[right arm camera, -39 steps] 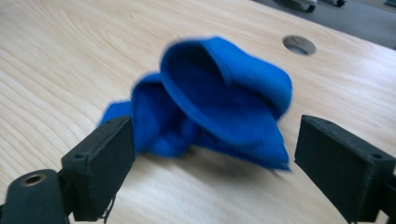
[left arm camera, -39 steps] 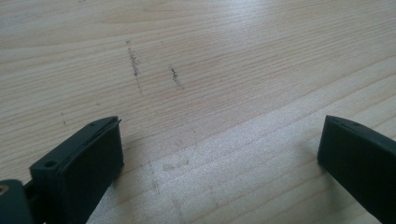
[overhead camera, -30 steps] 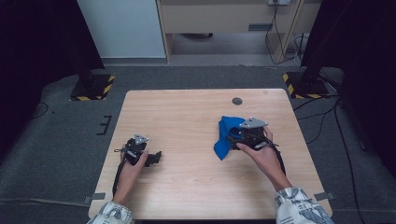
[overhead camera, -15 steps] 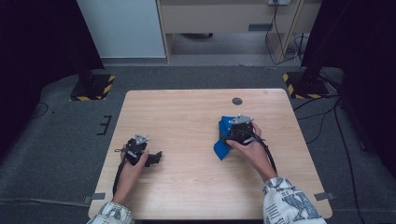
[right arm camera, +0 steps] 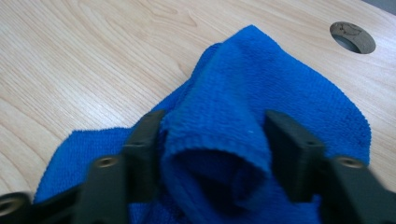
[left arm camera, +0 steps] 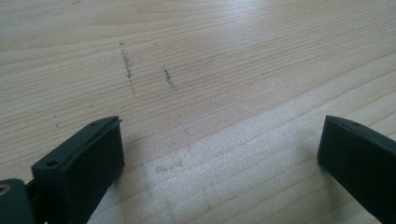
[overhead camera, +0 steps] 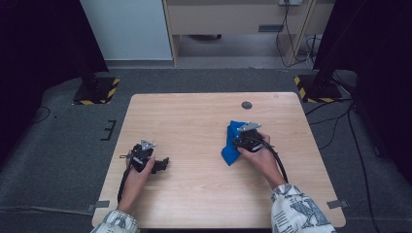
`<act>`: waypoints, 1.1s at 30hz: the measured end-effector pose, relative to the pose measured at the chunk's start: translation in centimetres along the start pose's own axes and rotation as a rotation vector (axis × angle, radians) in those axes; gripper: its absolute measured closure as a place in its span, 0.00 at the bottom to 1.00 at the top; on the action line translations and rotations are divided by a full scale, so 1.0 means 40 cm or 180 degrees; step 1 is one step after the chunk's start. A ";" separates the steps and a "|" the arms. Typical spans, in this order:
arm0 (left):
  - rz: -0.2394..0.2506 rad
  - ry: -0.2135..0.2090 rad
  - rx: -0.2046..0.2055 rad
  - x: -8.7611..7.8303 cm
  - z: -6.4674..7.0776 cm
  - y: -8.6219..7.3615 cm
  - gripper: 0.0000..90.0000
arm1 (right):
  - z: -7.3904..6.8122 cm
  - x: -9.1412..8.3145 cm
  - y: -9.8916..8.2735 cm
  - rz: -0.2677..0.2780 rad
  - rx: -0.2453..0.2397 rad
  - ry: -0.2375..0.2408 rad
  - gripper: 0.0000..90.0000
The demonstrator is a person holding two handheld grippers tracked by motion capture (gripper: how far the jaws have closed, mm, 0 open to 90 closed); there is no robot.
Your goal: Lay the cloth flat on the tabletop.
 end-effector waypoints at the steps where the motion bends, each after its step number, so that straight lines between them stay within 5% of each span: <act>1: 0.0000 0.0000 0.0001 0.000 0.000 0.000 0.00 | 0.001 0.001 -0.001 -0.0008 -0.0004 -0.0003 0.59; 2: -0.0001 0.0000 0.0001 0.000 0.000 0.000 0.00 | 0.001 0.002 -0.002 -0.0001 -0.0028 0.0010 0.70; 8: -0.0001 0.0000 0.0002 0.000 0.000 0.000 0.00 | 0.001 -0.011 -0.001 0.0072 0.0007 0.0115 0.88; 15: 0.0000 -0.0001 0.0000 0.000 0.000 0.000 0.00 | -0.019 -0.032 0.013 0.0187 0.0004 0.0281 0.91; 33: -0.0001 -0.0001 0.0002 0.000 0.000 0.000 0.00 | -0.143 -0.100 0.092 0.0485 -0.0083 0.0674 0.92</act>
Point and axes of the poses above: each handheld gripper's, and its own axes: x roughly forward along the jaws, y roughly out of its top, z roughly to its right, the point moved 8 cm from there along x, roughly forward along the jaws, and after that the axes turned 15 degrees about -z, right-handed, at the moved point
